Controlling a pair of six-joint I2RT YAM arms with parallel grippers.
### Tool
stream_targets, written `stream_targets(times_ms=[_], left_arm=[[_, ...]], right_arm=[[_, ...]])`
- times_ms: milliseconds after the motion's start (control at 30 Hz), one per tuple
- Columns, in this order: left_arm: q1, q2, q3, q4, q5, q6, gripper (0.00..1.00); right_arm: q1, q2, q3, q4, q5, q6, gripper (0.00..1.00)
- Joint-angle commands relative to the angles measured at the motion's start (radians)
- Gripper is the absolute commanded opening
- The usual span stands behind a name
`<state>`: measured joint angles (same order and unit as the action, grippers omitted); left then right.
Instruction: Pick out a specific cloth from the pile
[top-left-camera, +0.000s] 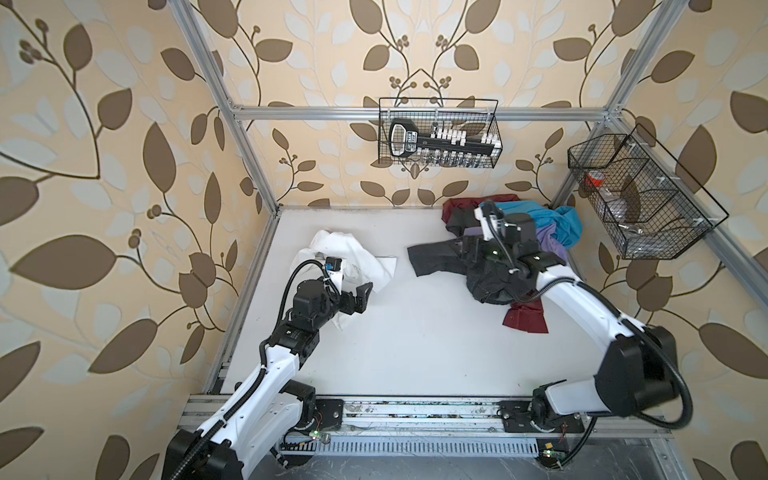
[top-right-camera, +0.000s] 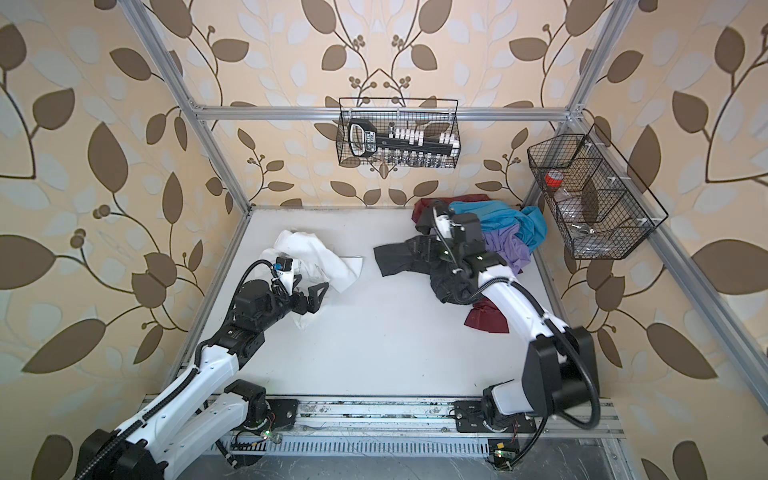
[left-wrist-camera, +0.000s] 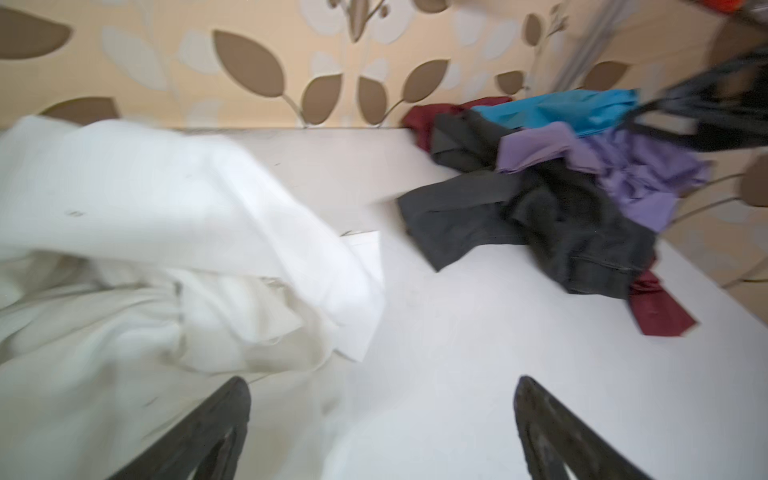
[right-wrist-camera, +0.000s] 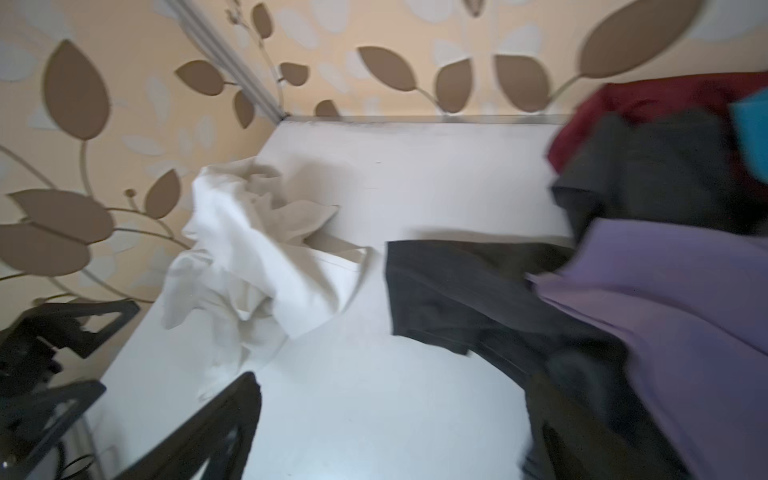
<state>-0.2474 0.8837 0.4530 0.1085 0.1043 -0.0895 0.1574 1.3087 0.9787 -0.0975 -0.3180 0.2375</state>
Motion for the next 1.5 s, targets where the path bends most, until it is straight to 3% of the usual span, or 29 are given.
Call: stream_targets(times_ms=[0, 167, 267, 600, 667, 767, 867, 933, 1000, 1100, 1467], left_arm=[[0.000, 0.075, 0.066, -0.041, -0.326, 0.004, 0.99], [0.008, 0.195, 0.070, 0.022, -0.477, 0.018, 0.99], [0.022, 0.217, 0.006, 0.156, -0.556, 0.022, 0.99], [0.123, 0.360, -0.155, 0.566, -0.532, 0.004, 0.99], [0.127, 0.359, -0.145, 0.542, -0.519, 0.005, 0.99], [0.132, 0.407, -0.208, 0.723, -0.504, 0.035, 0.99], [0.150, 0.513, -0.233, 0.890, -0.458, 0.051, 0.99], [0.166, 0.535, -0.207, 0.837, -0.391, 0.050, 0.99], [0.188, 0.601, -0.173, 0.830, -0.351, 0.053, 0.99], [0.207, 0.609, -0.080, 0.654, -0.312, 0.037, 0.99], [0.210, 0.608, -0.076, 0.643, -0.305, 0.040, 0.99]], right_arm=[[-0.094, -0.132, -0.178, 0.170, 0.080, -0.080, 1.00], [-0.150, -0.233, -0.375, 0.339, 0.296, -0.168, 1.00], [-0.160, -0.207, -0.471, 0.476, 0.320, -0.186, 1.00], [-0.189, 0.021, -0.639, 0.885, 0.307, -0.163, 1.00], [-0.189, 0.066, -0.646, 0.927, 0.318, -0.159, 1.00], [-0.190, 0.095, -0.644, 0.955, 0.290, -0.192, 0.99], [-0.189, 0.156, -0.711, 1.138, 0.277, -0.207, 1.00], [-0.191, 0.197, -0.751, 1.256, 0.302, -0.191, 0.99], [-0.193, 0.185, -0.744, 1.220, 0.278, -0.202, 1.00], [-0.198, 0.189, -0.744, 1.228, 0.270, -0.197, 1.00], [-0.200, 0.189, -0.741, 1.220, 0.298, -0.187, 1.00]])
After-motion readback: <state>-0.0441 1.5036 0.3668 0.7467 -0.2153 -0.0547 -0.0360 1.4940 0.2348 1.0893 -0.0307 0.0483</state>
